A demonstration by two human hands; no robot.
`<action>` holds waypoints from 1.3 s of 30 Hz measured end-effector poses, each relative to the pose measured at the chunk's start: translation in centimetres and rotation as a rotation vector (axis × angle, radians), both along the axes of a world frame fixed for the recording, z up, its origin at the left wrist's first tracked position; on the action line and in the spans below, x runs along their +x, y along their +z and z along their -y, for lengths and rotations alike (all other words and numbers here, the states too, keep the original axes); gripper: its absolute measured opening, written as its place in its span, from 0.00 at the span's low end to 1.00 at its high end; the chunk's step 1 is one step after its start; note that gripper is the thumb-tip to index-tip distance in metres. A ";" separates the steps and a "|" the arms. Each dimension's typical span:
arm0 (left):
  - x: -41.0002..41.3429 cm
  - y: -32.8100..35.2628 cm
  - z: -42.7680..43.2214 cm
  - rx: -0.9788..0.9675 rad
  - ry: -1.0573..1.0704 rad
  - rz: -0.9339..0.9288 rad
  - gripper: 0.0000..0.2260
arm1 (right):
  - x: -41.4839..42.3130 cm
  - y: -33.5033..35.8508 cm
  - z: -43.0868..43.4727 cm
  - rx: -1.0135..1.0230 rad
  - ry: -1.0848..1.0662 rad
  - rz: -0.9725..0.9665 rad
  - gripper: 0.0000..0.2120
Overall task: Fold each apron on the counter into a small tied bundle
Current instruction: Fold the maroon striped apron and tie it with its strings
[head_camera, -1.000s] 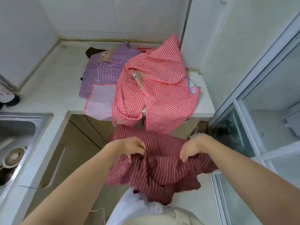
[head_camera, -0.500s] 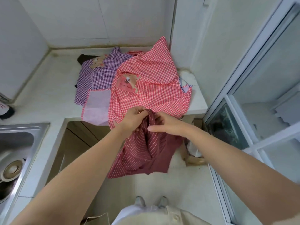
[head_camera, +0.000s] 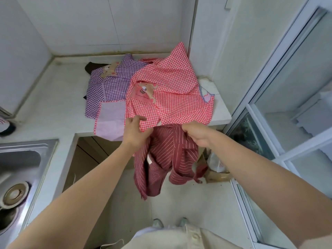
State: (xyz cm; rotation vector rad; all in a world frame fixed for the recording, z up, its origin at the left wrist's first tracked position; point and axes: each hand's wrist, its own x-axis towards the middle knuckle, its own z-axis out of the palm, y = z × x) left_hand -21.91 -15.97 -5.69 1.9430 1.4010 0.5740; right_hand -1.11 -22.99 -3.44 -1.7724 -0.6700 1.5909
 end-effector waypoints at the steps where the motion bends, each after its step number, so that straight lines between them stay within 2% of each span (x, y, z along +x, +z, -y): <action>1: 0.1 0.0 0.4 0.039 0.002 0.032 0.12 | -0.4 0.2 -0.3 -0.002 -0.089 -0.052 0.09; 2: 0.2 0.1 0.8 0.030 -0.014 0.082 0.15 | -0.7 0.3 -0.6 0.001 -0.178 -0.099 0.10; 3: 0.2 0.3 1.3 -0.060 -0.051 0.122 0.21 | -1.1 0.4 -0.9 0.009 -0.272 -0.139 0.10; 5: 0.4 0.5 2.0 -0.376 -0.219 0.115 0.37 | -1.6 0.8 -1.0 0.034 -0.425 -0.213 0.11; 6: 0.5 0.3 2.4 -0.506 -0.341 0.079 0.41 | -1.8 0.9 -1.1 0.048 -0.475 -0.239 0.12; 8: 0.8 -0.6 3.3 -0.602 -0.535 0.044 0.34 | -2.2 1.0 -1.1 0.062 -0.521 -0.264 0.14; 10: 1.2 -1.4 3.6 -0.544 -0.492 0.127 0.26 | -2.5 1.1 -0.6 0.054 -0.543 -0.297 0.13; 13: 1.6 -0.8 4.2 -0.531 -0.370 0.342 0.08 | -2.5 1.2 0.1 0.055 -0.567 -0.320 0.12; 14: 1.8 -0.3 4.4 -0.525 -0.377 0.368 0.07 | -2.4 1.2 0.3 0.058 -0.574 -0.321 0.13; 17: 2.5 0.5 4.8 -0.528 -0.429 0.427 0.15 | -2.0 0.9 0.7 0.060 -0.596 -0.337 0.13; 19: 2.9 0.6 4.9 -0.476 -0.408 0.434 0.11 | -1.8 0.9 1.1 0.074 -0.578 -0.318 0.12; 21: 2.9 0.4 4.5 -0.375 -0.327 0.436 0.04 | -1.6 0.8 1.4 0.107 -0.516 -0.303 0.13; 23: 2.6 0.5 4.1 -0.318 -0.293 0.443 0.06 | -1.4 0.7 1.7 0.133 -0.406 -0.226 0.13; 26: 2.4 1.2 3.8 -0.207 -0.339 0.442 0.05 | -1.3 0.6 2.4 0.134 -0.151 0.025 0.08; 27: 2.4 1.5 3.7 -0.164 -0.360 0.429 0.05 | -1.2 0.5 2.6 0.153 -0.059 0.125 0.11; 29: 2.4 1.8 3.4 -0.080 -0.412 0.371 0.03 | -0.7 0.2 2.7 0.242 0.177 0.334 0.30; 30: 2.4 2.0 3.4 -0.054 -0.448 0.333 0.04 | -0.6 0.2 2.8 0.285 0.334 0.412 0.34; 32: 2.4 2.1 3.4 -0.030 -0.498 0.272 0.07 | -1.1 0.2 2.9 0.303 0.578 0.485 0.25; 34: 2.3 2.1 3.4 -0.019 -0.478 0.272 0.09 | -1.6 -0.2 2.9 0.276 0.631 0.482 0.20; 37: 2.1 2.3 3.3 -0.044 -0.428 0.343 0.09 | -2.6 -0.7 3.1 0.344 0.570 0.450 0.26; 39: 1.8 2.6 3.3 -0.076 -0.439 0.348 0.09 | -3.0 -0.6 2.9 0.354 0.559 0.396 0.20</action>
